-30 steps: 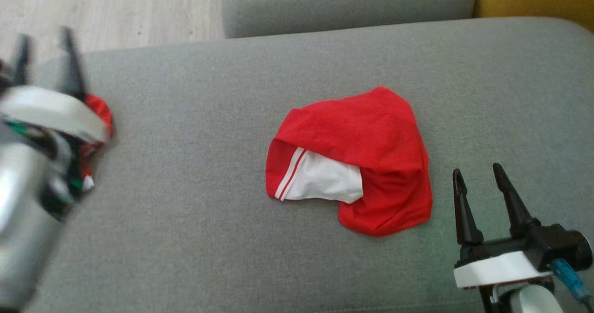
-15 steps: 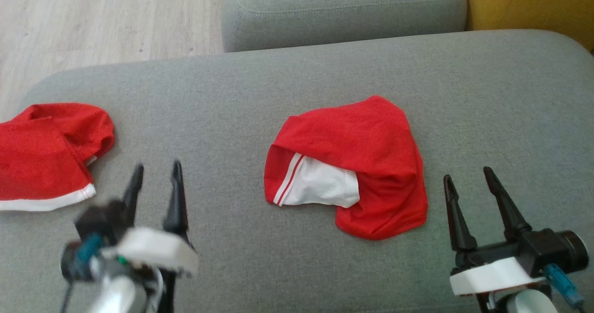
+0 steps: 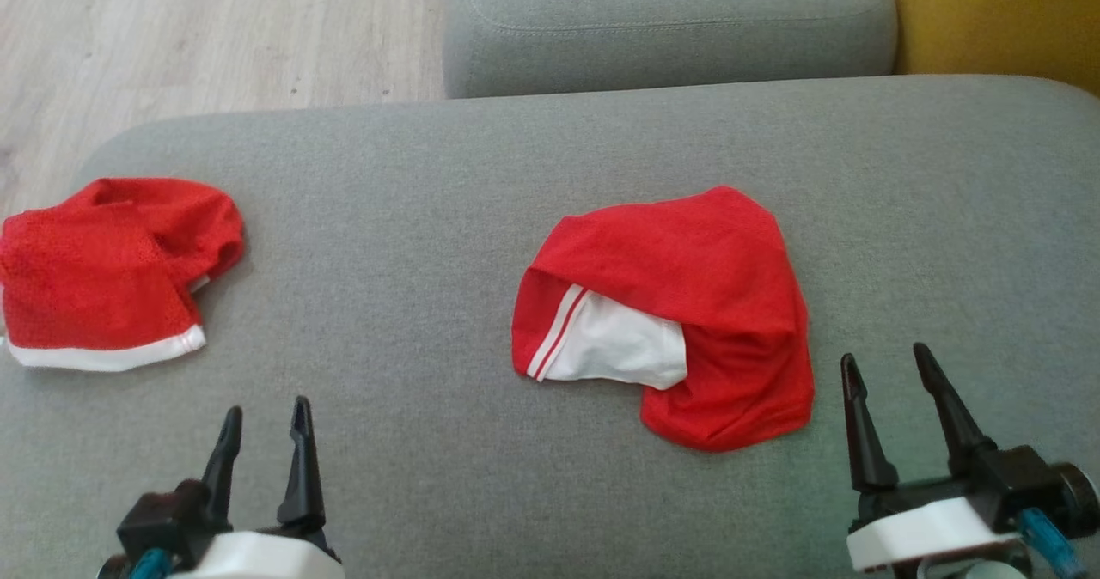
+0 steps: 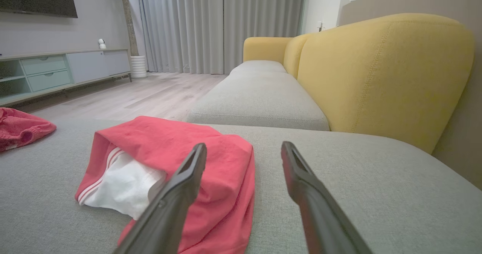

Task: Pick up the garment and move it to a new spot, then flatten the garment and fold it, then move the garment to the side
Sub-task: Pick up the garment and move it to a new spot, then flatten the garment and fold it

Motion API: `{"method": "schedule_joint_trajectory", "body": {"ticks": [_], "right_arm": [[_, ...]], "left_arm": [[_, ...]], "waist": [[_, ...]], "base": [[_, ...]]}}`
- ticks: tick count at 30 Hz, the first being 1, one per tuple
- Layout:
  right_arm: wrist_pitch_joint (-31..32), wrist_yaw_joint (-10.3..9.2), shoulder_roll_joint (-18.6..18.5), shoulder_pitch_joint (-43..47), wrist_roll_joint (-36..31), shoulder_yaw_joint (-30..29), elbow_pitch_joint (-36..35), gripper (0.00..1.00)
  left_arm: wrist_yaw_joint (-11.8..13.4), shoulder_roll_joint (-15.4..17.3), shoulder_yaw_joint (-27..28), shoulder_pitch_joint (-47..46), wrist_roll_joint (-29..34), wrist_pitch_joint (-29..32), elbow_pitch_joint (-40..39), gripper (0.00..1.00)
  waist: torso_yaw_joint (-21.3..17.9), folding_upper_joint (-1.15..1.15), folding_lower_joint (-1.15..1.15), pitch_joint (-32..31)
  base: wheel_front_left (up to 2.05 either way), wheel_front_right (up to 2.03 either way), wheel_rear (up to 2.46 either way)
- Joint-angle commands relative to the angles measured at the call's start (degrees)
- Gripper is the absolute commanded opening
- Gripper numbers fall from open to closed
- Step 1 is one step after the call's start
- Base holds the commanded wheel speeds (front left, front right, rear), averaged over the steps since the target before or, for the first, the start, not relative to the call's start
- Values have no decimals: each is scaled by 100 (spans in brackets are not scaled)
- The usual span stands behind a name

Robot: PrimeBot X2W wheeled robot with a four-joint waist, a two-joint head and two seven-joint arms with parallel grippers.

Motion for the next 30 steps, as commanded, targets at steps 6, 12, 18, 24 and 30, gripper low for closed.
{"method": "schedule_joint_trajectory", "body": {"ticks": [6,12,18,24,30], "right_arm": [[-62,44,47,-93,42,113,-80,100],[-62,44,63,-112,48,140,-44,100],[-62,44,69,-128,38,145,-45,100],[-62,44,72,-156,45,184,-35,100],[-62,44,73,-197,43,208,-57,100]], "left_arm": [[-533,-441,746,-161,436,-70,-58,100],[-843,-633,992,-173,671,-70,0,100],[-983,-706,1114,-209,780,-70,13,100],[-1063,-727,1112,-254,808,-70,-4,100],[-1067,-730,736,-331,646,-70,-79,100]], "waist": [[36,0,0,-4],[21,0,0,-13],[-14,0,0,-13],[-59,0,0,5],[-153,0,0,31]], "base": [[0,0,0],[0,0,0],[0,0,0],[0,0,0],[0,0,0]]}}
